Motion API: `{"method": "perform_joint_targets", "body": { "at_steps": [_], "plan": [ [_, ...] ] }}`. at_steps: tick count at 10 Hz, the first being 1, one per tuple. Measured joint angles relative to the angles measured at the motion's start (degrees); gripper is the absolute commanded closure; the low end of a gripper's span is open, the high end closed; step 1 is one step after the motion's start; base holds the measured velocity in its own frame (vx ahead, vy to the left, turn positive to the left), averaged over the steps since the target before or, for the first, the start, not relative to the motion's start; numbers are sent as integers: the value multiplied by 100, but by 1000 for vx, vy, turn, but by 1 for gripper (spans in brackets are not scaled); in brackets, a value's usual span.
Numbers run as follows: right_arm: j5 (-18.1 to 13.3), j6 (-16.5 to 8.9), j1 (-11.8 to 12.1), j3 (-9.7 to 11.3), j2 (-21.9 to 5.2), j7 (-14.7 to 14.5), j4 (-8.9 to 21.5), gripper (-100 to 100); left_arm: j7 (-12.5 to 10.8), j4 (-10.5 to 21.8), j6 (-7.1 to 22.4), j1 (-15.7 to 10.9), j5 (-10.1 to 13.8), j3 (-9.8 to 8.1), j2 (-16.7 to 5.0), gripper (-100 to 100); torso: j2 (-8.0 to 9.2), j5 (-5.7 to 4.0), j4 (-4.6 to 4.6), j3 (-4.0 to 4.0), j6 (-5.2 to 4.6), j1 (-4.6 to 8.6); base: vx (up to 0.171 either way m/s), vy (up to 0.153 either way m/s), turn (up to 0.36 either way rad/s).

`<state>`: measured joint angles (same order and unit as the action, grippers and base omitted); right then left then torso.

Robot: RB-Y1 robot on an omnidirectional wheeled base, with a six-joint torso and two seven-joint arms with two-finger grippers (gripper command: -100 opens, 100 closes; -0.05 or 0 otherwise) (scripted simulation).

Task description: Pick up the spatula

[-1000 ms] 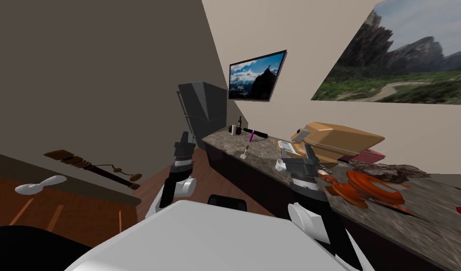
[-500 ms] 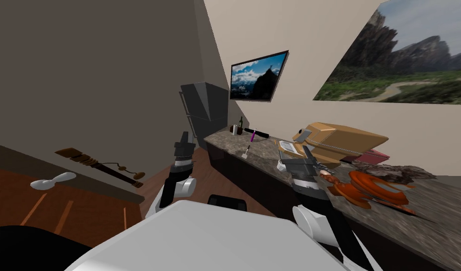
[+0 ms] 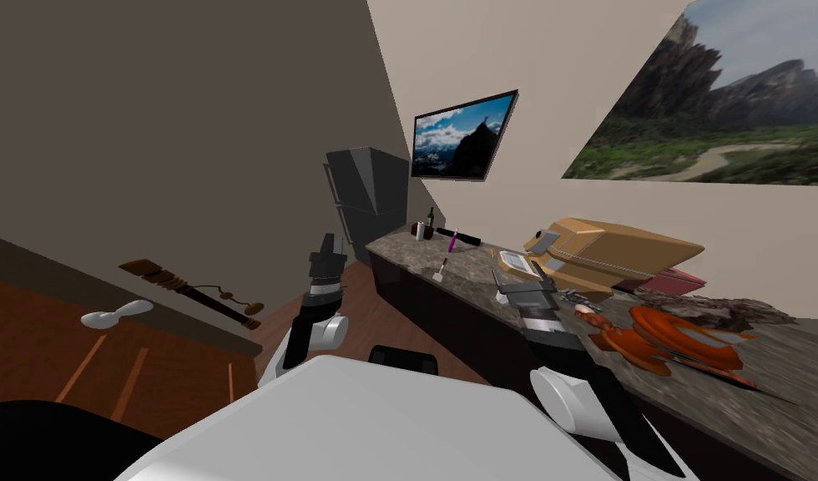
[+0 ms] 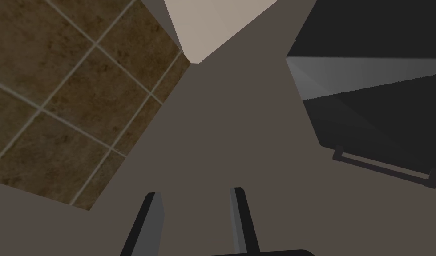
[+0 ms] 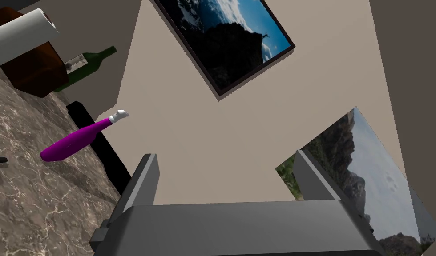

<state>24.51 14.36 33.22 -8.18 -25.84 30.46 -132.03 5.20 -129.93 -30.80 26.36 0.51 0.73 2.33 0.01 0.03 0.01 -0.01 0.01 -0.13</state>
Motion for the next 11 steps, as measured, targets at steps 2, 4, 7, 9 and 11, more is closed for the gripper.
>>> {"method": "perform_joint_targets", "body": {
  "at_steps": [2,4,7,9,11],
  "plan": [
    [307,-112,54,-36,-291,342,144,-100,0,0,0,0,0,0,0,0,-1,1,0,1,0,-3,-1,48,36],
    [608,-288,108,-65,-537,672,209,-100,0,0,0,0,0,0,0,0,-3,1,-1,2,0,-6,1,54,38],
    [1072,-515,224,-112,-901,1179,325,-100,0,0,0,0,0,0,0,0,-6,1,-1,4,-2,-4,10,41,27],
    [1283,-725,169,-124,-1027,1408,382,-100,0,0,0,0,0,0,0,0,-7,-1,-1,4,0,1,16,42,50],
    [1565,-893,209,-138,-1276,1713,536,-100,0,0,0,0,0,0,0,0,-13,2,-3,7,0,-9,25,63,47]
  ]
}}
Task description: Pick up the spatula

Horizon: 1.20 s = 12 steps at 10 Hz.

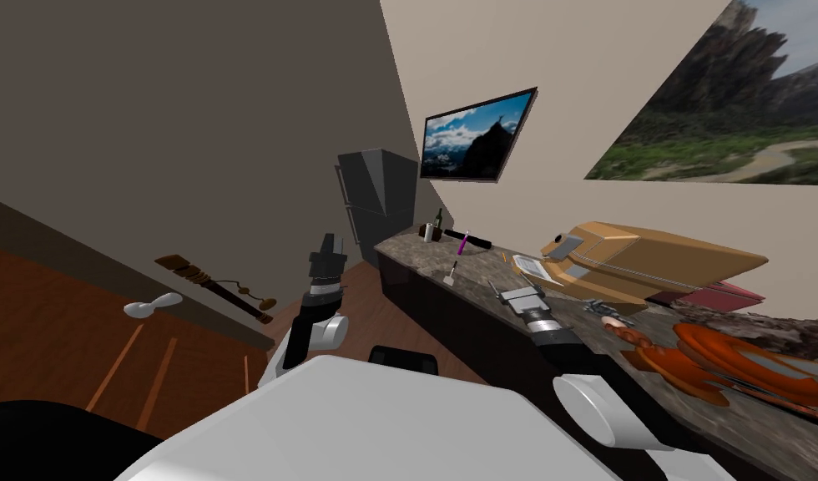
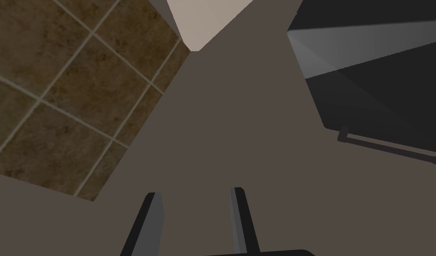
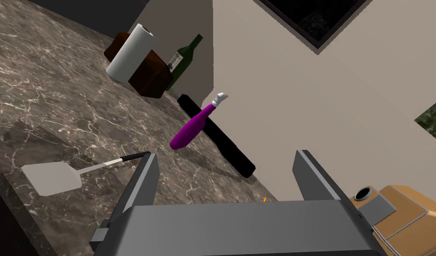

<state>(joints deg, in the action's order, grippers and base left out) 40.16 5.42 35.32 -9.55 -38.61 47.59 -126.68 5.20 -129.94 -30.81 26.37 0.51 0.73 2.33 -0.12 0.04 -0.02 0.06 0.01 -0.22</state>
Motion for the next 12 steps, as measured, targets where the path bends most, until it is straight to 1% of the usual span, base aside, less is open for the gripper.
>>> {"method": "perform_joint_targets", "body": {
  "at_steps": [1,2,3,4,5,6,7,8,9,10,11,12],
  "plan": [
    [151,-69,41,-21,-123,159,38,-100,0,0,0,0,0,0,0,0,3,1,0,-1,-2,1,4,25,-10],
    [217,-77,62,-28,-179,279,53,-100,0,0,0,0,0,0,0,0,8,-1,2,-5,-2,10,19,48,79],
    [353,-232,72,-41,-257,396,74,-100,0,0,0,0,0,0,0,0,5,-1,1,-3,0,5,28,49,32],
    [490,-292,66,-39,-403,556,180,-100,0,0,0,0,0,0,0,0,1,0,0,-1,-2,6,38,76,63],
    [627,-411,85,-27,-502,691,265,-100,0,0,0,0,0,0,0,0,-2,1,-1,1,-1,-4,35,61,31],
    [784,-448,150,-37,-666,849,328,-100,0,0,0,0,0,0,0,0,-2,2,-1,1,-2,0,20,24,-6],
    [854,-452,158,-49,-730,982,353,-100,0,0,0,0,0,-1,0,0,2,-1,0,-1,-2,11,39,53,83],
    [1020,-541,130,-39,-918,1141,501,-100,0,0,0,0,0,0,0,0,-4,-1,-1,2,1,5,47,51,36],
    [1136,-643,163,-66,-990,1303,518,-100,0,0,0,1,0,0,0,0,-5,0,-1,3,-2,4,59,76,62],
    [1274,-783,99,-8,-1114,1445,683,-100,0,0,0,0,0,0,0,0,-11,0,-3,7,0,-4,54,71,40],
    [1412,-862,161,-29,-1227,1602,717,-100,0,0,0,1,0,0,0,0,-9,2,-2,6,-2,-4,23,29,-5],
    [1478,-874,224,-61,-1280,1714,696,-100,0,0,0,0,0,-1,0,0,1,0,0,0,-3,8,53,51,85]
  ]
}}
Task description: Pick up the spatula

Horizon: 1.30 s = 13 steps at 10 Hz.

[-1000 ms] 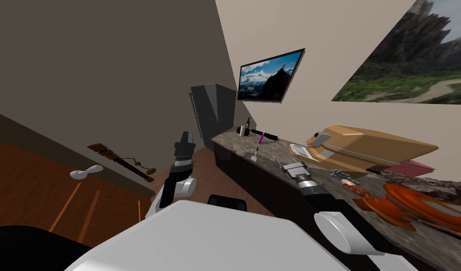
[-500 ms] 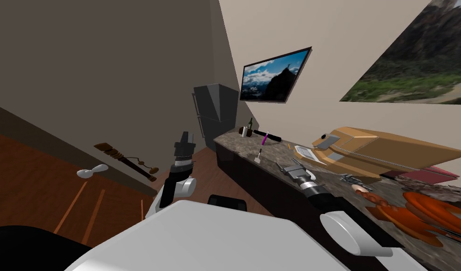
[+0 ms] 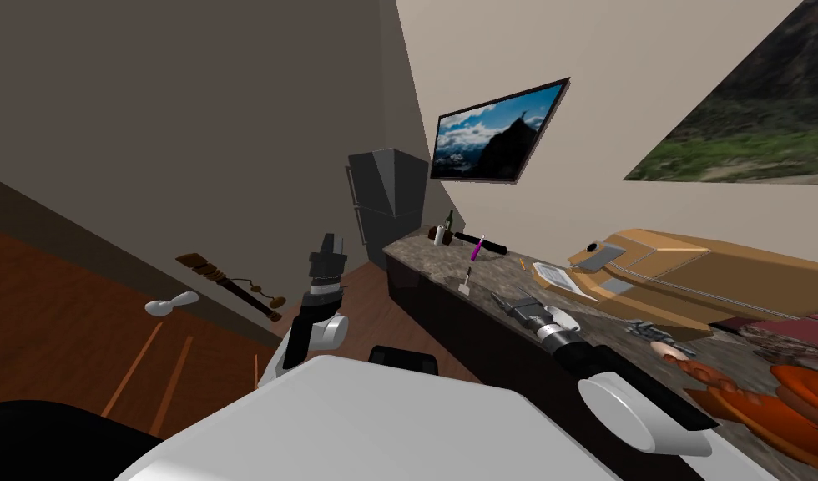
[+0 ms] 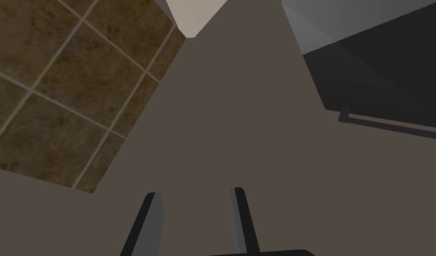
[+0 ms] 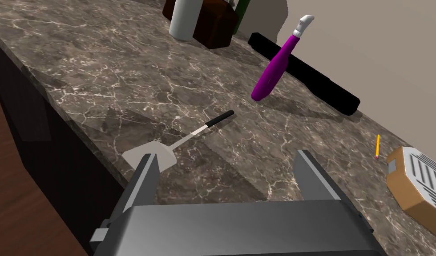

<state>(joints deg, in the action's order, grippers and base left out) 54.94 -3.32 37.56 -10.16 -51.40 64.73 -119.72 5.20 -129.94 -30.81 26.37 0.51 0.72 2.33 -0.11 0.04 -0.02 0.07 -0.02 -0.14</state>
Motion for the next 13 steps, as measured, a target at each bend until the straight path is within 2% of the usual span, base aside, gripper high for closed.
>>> {"method": "perform_joint_targets", "body": {
  "at_steps": [1,2,5,7,8,9,12,13],
  "plan": [
    [189,-11,95,12,-231,157,113,-100,0,0,0,0,0,0,0,0,-7,0,-1,3,3,-3,54,59,39],
    [291,-84,74,21,-302,306,187,-100,0,0,0,0,0,0,0,0,-9,0,-2,5,1,-6,75,77,74],
    [720,-486,167,-28,-672,780,429,-100,0,0,0,0,0,0,0,0,-19,2,-4,10,3,-12,70,67,46],
    [960,-736,142,15,-879,1112,658,-100,0,0,0,0,0,0,0,0,-21,2,-4,12,2,-13,82,71,57],
    [1094,-806,190,5,-996,1276,719,-100,0,0,0,0,0,0,0,0,-18,2,-4,11,1,-11,94,74,92],
    [1348,-785,266,102,-1235,1390,909,-100,0,0,0,0,0,0,0,0,-23,2,-5,13,3,-12,74,60,32],
    [1498,-1103,270,59,-1360,1802,1061,-100,0,0,0,0,0,0,0,0,-10,0,-2,5,2,-5,56,43,36],
    [1665,-1162,288,71,-1503,1913,1155,-100,0,0,0,0,0,0,0,0,-13,1,-3,8,1,-3,103,68,74]
  ]
}}
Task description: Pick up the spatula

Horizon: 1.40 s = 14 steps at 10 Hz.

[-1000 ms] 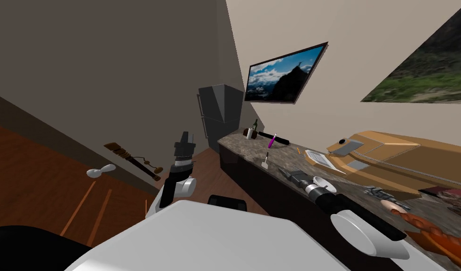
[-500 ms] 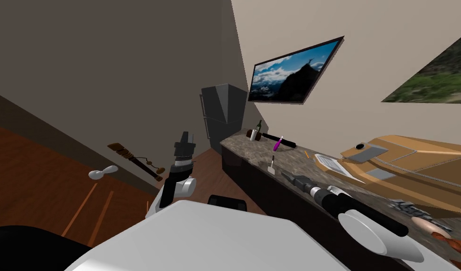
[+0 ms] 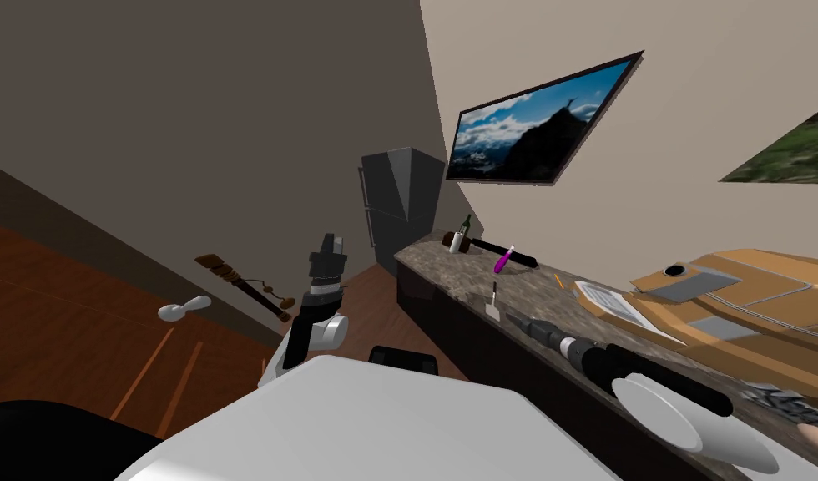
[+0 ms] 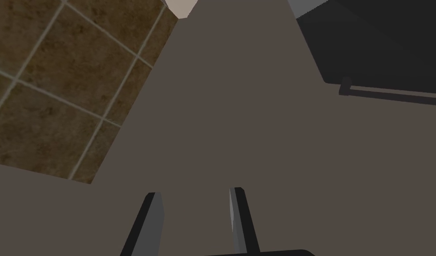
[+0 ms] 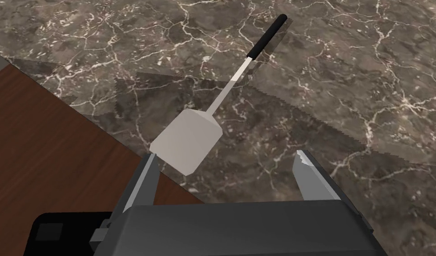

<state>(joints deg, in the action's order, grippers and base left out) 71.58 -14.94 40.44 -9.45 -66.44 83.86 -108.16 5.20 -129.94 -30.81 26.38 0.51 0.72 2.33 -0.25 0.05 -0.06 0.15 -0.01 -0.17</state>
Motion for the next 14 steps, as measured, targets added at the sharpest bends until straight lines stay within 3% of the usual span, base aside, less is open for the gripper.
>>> {"method": "perform_joint_targets", "body": {
  "at_steps": [3,6,8,10,12,14],
  "plan": [
    [456,-255,78,78,-372,350,377,-100,0,0,0,0,0,0,0,0,-14,1,-3,8,1,-8,96,64,47],
    [617,-570,115,103,-594,831,623,-100,0,0,0,0,0,0,0,0,-2,2,-1,2,-1,-7,83,68,58],
    [1033,-806,209,145,-893,1082,935,-100,0,0,0,1,0,0,0,0,-27,3,-6,15,2,-17,151,79,62],
    [1109,-937,189,195,-973,1280,1087,-100,0,0,0,0,0,0,0,0,-3,-2,-2,3,-2,6,63,19,28],
    [1276,-1103,439,145,-1194,1649,1227,-100,0,0,0,0,0,0,0,0,-13,0,-3,7,0,0,123,41,62],
    [1383,-1282,352,287,-1343,1918,1467,-100,0,0,0,0,0,0,0,0,-15,0,-4,9,0,-7,122,78,61]
  ]
}}
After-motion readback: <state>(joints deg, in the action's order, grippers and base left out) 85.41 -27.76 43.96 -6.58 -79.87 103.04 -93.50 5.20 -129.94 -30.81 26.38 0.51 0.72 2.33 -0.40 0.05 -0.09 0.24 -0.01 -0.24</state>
